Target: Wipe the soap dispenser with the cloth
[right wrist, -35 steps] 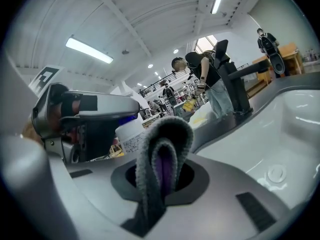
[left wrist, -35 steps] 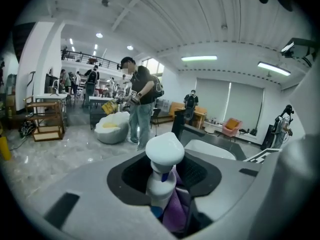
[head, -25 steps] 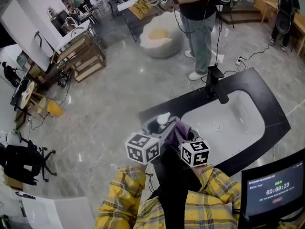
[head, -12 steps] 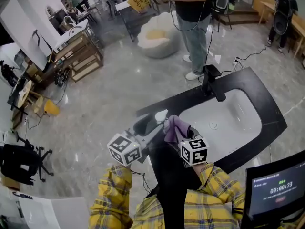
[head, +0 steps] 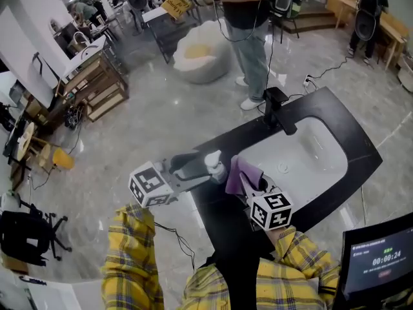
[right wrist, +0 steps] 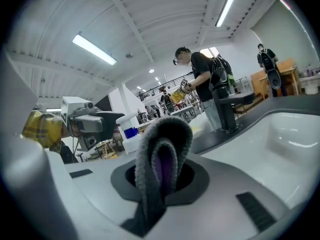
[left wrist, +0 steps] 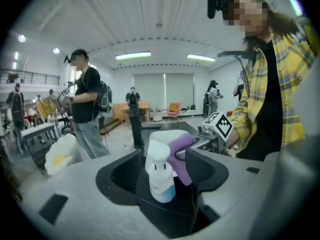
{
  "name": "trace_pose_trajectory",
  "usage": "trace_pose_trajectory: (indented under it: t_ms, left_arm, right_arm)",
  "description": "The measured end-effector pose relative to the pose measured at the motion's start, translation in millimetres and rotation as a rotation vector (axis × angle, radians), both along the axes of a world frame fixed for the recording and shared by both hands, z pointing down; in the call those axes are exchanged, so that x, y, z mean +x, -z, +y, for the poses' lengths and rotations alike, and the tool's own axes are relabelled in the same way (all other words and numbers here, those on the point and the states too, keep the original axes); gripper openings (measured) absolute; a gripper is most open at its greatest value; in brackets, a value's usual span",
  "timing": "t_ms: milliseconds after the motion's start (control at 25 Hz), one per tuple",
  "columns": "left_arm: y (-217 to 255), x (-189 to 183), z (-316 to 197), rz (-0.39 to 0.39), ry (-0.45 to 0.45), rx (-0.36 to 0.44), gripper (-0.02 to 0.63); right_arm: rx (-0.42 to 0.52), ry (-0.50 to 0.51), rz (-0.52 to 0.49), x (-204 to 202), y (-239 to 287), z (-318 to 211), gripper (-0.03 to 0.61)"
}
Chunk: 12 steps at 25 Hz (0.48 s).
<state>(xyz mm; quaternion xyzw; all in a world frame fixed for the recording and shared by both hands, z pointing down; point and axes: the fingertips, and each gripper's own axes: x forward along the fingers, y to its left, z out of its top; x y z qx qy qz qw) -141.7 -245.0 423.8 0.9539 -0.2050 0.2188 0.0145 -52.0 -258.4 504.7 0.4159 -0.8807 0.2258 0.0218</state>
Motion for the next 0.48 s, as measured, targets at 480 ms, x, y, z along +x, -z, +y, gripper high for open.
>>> trace_pose_trajectory:
  t_ms: [480]
  left_arm:
    - [-50.3,15.4,-20.3,-0.083,-0.234,-0.203,0.256]
  right_arm:
    - [-0.016,-0.085,0.011,19.5,0.6,3.2,0.041]
